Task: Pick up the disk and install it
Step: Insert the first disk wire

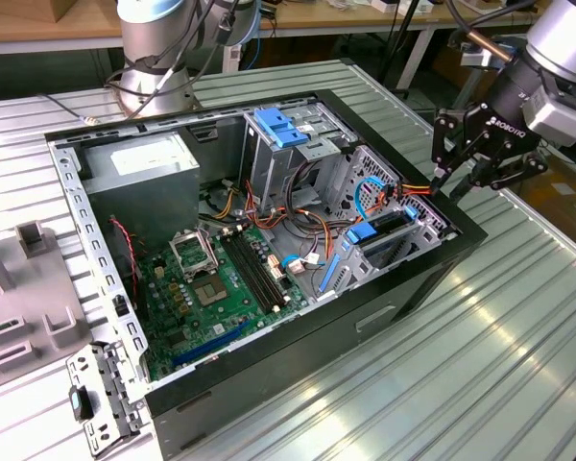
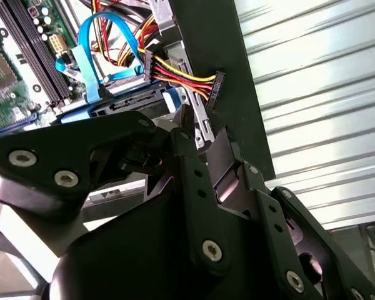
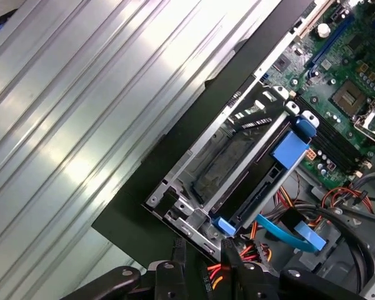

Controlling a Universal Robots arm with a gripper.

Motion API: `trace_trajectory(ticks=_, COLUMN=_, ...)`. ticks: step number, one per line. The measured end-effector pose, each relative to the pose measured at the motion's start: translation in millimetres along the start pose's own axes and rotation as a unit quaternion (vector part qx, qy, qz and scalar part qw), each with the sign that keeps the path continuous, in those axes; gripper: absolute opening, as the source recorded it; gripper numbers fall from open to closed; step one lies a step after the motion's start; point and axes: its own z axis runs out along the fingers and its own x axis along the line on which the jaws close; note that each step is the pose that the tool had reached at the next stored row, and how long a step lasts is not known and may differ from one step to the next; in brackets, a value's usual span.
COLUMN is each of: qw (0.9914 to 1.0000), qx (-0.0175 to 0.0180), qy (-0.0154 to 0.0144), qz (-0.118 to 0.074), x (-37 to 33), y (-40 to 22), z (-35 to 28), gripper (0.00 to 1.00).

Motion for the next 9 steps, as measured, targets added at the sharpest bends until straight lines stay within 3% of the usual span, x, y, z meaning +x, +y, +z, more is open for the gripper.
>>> trace_trajectory(ticks=3, qw=0.99982, qx=-0.0017, qy=0.0000, qz=-0.019, x=0.1, y=-0.1, z=0.1, gripper=0.36)
trace_trajectory(ticks=7, qw=0.99881, qx=-0.0044, qy=0.0002, qz=-0.049, x=0.9, y=-1.2, z=0.2, gripper=0.36)
trace_trajectory(ticks=9, qw=0.99867, qx=-0.0046, qy=0.0000, qz=-0.051, x=2.0, y=-3.7, z=0.4, gripper=0.36)
